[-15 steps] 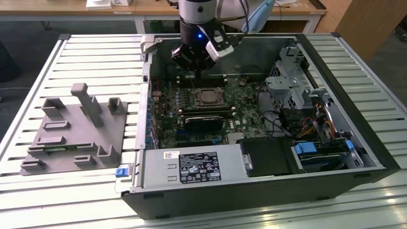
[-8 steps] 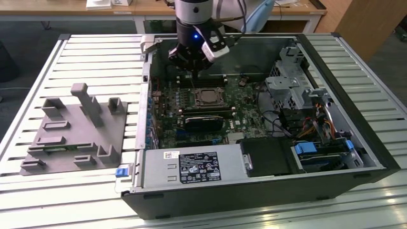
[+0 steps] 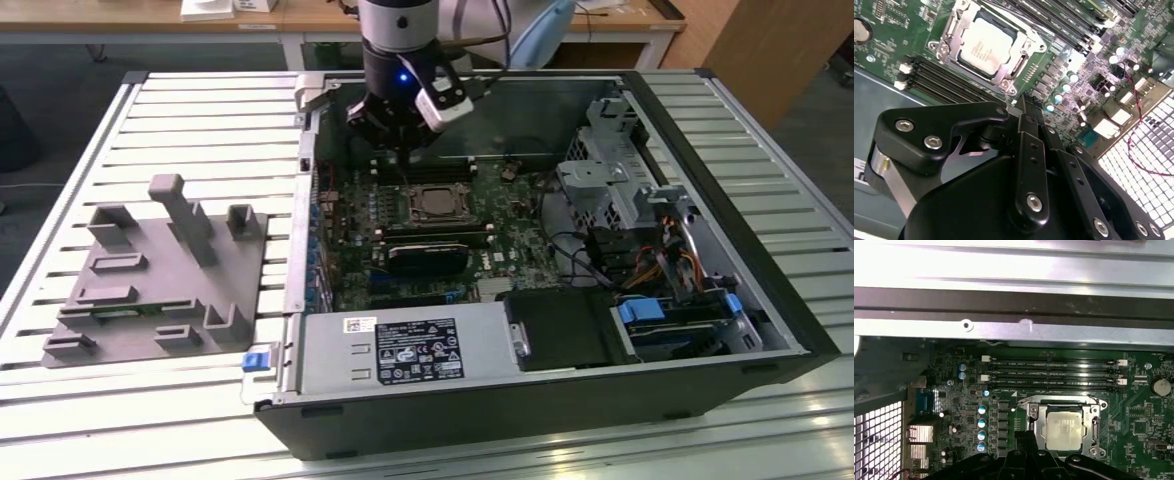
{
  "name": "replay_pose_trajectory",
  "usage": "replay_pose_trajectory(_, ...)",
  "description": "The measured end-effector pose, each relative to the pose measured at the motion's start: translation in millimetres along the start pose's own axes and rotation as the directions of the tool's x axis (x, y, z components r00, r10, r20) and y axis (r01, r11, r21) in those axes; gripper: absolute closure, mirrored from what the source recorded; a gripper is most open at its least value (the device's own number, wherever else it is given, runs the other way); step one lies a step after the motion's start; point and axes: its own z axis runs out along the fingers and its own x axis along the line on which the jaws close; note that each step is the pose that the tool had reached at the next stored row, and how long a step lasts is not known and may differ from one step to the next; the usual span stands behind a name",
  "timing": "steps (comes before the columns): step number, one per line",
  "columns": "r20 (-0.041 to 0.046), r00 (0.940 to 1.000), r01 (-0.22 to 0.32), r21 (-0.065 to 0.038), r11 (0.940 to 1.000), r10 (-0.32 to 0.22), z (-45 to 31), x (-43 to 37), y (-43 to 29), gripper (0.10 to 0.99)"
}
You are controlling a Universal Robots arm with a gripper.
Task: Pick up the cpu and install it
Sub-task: 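Install the first cpu locking lever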
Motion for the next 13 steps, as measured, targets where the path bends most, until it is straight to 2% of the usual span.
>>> replay_pose_trajectory(7,-0.0002,1.0,0.0,0.0,1.0,0.0,1.3,9.5,1.0,0.98)
replay_pose_trajectory(13,-0.0001,1.0,0.0,0.0,1.0,0.0,2.5,15.1,4.5,0.98)
